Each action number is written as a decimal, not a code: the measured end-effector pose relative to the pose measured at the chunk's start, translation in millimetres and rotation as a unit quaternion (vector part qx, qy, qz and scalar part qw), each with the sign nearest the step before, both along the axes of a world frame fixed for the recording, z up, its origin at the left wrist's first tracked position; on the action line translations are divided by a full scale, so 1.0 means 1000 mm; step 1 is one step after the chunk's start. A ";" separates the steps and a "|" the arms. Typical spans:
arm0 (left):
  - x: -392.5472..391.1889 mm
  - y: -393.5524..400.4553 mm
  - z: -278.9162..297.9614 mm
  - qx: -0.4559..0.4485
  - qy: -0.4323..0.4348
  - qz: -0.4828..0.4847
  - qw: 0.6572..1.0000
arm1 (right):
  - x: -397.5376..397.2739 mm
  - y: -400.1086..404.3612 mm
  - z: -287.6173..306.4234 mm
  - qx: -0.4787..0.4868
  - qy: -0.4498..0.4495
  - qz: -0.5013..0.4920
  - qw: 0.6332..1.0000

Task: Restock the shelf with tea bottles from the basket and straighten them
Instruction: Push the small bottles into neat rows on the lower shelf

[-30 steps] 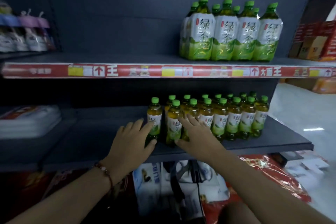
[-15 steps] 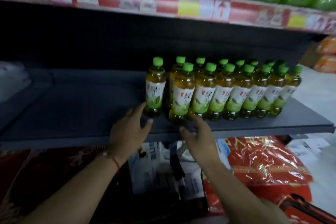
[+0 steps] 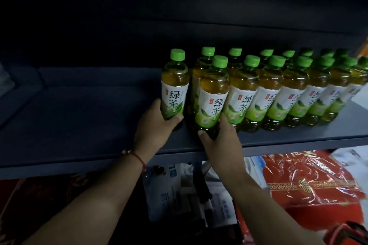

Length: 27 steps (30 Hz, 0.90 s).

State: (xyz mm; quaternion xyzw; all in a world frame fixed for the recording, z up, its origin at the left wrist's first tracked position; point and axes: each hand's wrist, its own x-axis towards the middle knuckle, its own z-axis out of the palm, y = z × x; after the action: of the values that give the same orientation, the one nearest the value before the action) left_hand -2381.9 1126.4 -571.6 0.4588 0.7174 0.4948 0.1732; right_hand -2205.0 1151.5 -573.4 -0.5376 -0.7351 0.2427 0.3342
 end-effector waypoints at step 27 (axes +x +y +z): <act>0.023 -0.017 -0.003 0.010 0.021 0.003 1.000 | -0.010 -0.001 0.003 -0.007 0.004 -0.007 1.000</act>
State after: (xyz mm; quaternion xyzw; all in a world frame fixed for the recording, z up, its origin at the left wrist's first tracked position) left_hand -2358.9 1109.4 -574.9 0.4689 0.7170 0.4929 0.1516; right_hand -2215.2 1150.4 -570.4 -0.5435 -0.7284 0.2477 0.3356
